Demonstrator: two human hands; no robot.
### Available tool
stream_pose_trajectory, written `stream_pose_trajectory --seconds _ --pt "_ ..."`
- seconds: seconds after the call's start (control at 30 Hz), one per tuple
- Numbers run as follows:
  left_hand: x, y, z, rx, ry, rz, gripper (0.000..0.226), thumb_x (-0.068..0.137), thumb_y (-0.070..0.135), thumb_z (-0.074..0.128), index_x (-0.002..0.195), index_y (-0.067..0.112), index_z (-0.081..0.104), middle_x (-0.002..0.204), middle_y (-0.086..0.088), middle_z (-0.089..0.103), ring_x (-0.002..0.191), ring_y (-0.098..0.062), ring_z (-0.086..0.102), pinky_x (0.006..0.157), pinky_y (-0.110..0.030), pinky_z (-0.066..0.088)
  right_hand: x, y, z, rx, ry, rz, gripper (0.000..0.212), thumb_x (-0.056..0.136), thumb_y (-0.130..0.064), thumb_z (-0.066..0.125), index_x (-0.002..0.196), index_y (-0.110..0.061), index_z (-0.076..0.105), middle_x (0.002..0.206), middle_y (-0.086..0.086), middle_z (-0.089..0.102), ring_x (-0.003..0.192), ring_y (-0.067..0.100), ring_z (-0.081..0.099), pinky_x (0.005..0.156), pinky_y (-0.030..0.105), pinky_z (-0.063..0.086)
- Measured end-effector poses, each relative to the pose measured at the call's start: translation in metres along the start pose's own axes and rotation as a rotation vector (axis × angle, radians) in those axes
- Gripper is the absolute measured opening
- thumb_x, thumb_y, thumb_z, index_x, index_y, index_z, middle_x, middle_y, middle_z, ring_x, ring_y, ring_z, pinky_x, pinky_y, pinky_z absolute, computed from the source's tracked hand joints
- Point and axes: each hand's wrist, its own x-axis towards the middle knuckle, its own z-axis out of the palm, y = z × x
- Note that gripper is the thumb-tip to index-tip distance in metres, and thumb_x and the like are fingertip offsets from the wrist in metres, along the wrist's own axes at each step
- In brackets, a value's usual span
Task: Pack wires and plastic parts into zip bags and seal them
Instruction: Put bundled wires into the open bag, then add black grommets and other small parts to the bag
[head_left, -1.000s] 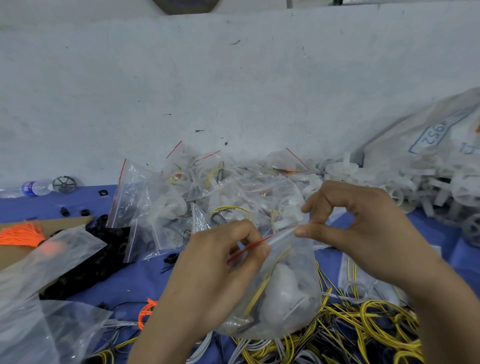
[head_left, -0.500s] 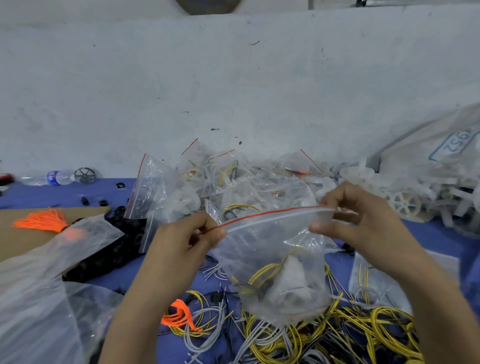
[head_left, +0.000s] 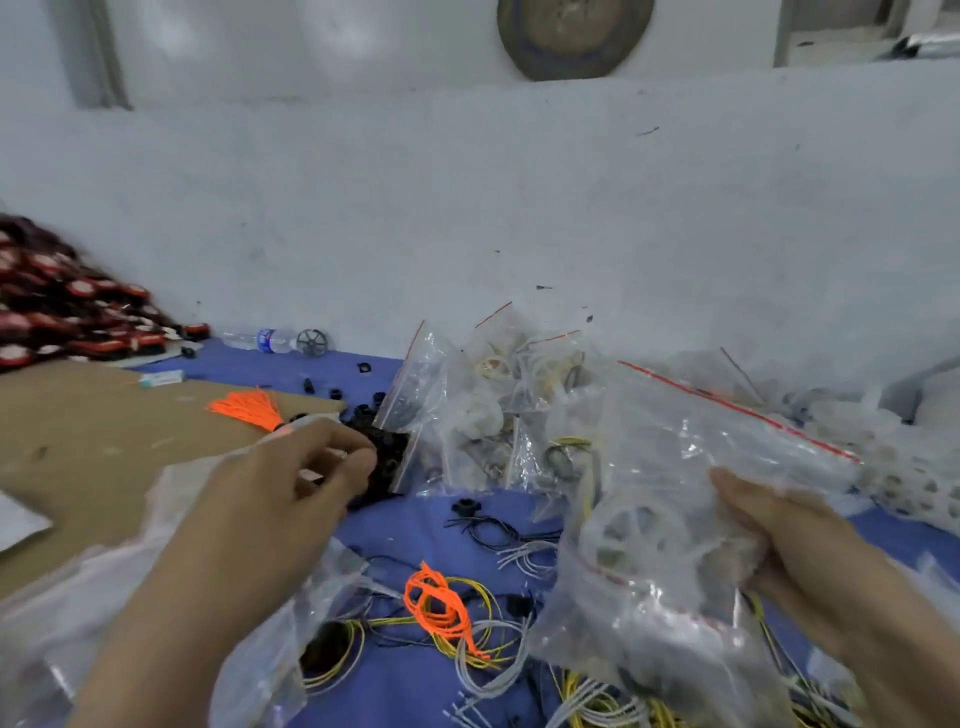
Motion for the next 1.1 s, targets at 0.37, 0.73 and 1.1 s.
stream_pose_trajectory --seconds 0.37,0.73,1.1 --pt "0.029 -0.123 0.0 0.742 -0.458 -0.444 0.038 0.098 0.048 0.041 0.132 0.034 0.051 0.155 -0.013 0.022 0.145 -0.032 0.011 0.114 -0.044 0.019 0.005 0.002 0.01 0.28 -0.113 -0.011 0.06 0.094 -0.033 0.044 0.149 -0.022 0.023 0.156 0.002 0.023 0.141 0.02 0.028 0.11 0.038 0.029" --pt "0.096 -0.22 0.034 0.77 -0.403 -0.544 0.04 0.1 0.038 0.038 0.119 0.008 0.058 0.125 -0.018 0.058 0.113 -0.034 0.054 0.101 -0.043 0.04 0.0 -0.007 -0.001 0.219 -0.181 -0.049 0.066 0.073 -0.034 0.06 0.137 -0.029 0.043 0.129 0.001 0.058 0.118 0.021 0.055 0.102 0.041 0.039" --pt "0.101 -0.108 0.137 0.438 0.103 0.178 0.056 0.093 0.02 0.055 0.144 0.01 0.036 0.152 -0.005 0.032 0.106 -0.032 0.057 0.087 -0.042 0.049 0.005 0.0 -0.001 0.21 -0.213 -0.007 0.048 0.077 -0.031 0.062 0.125 -0.027 0.055 0.117 0.003 0.068 0.102 0.024 0.068 0.084 0.04 0.05"
